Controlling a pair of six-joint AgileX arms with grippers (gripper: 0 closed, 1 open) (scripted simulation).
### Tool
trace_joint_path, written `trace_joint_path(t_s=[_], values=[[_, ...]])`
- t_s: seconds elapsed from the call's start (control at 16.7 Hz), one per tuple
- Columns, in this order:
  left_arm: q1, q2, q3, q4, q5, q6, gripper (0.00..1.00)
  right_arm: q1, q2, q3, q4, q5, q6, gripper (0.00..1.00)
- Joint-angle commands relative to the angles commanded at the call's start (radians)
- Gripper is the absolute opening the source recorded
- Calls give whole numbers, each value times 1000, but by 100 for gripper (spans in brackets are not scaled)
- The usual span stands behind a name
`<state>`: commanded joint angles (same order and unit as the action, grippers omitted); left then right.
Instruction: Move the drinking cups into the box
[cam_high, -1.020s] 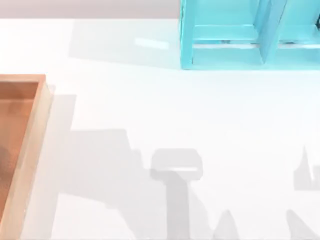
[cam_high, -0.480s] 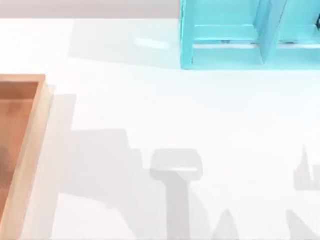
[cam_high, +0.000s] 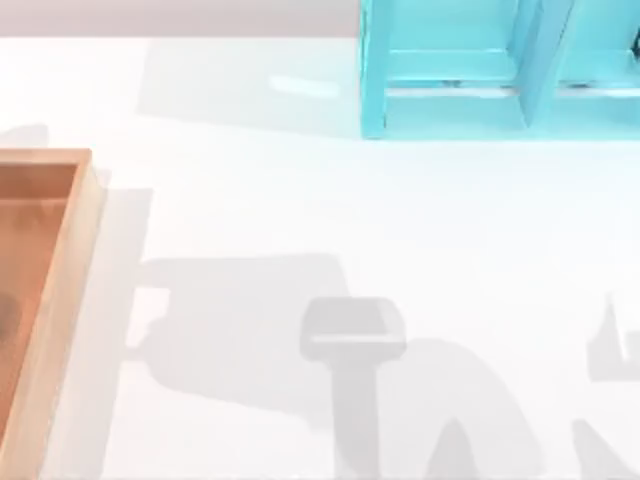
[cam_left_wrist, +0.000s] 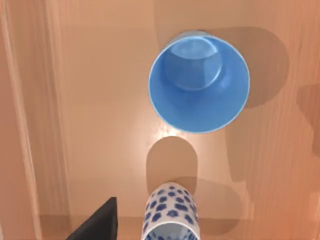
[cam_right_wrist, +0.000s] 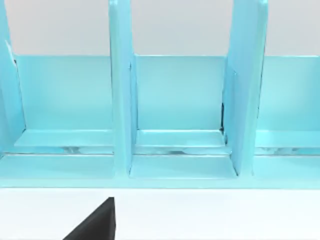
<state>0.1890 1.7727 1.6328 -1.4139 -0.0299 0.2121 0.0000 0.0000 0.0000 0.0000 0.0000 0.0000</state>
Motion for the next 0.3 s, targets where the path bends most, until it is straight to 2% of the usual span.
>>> trace_joint_path(t_s=[0.3], values=[[-3, -3, 111, -112, 0, -1, 100, 0, 0, 0, 0, 0, 0, 100]])
